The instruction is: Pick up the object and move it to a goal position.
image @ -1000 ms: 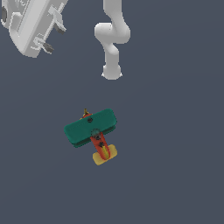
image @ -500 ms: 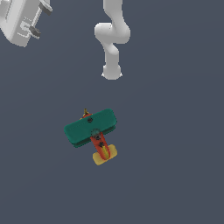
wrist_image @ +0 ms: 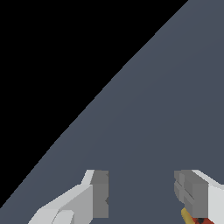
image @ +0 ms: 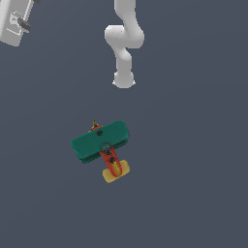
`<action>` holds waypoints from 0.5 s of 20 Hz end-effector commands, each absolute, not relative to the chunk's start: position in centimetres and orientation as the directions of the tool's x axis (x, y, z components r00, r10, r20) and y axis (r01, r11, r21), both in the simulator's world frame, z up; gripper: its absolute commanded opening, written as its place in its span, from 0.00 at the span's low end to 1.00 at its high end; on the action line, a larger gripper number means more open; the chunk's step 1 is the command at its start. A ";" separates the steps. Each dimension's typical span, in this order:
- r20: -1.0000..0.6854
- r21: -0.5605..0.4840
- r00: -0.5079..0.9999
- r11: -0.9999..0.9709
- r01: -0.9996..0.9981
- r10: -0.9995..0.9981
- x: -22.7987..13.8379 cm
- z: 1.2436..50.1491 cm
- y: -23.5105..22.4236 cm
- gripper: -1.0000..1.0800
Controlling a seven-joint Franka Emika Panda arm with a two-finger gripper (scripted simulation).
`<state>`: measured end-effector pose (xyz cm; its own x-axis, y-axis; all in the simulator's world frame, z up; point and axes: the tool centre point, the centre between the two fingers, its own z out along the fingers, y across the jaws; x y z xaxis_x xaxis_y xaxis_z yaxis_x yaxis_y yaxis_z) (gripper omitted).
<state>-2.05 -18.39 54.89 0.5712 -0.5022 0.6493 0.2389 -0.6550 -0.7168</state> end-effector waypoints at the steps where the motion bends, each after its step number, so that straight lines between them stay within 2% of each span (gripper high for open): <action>1: 0.649 -0.724 0.557 -0.644 0.246 -0.518 -2.2 55.1 -19.0 0.62; 10: 0.634 -0.756 0.517 -0.601 0.260 -0.575 -2.3 54.7 -21.4 0.62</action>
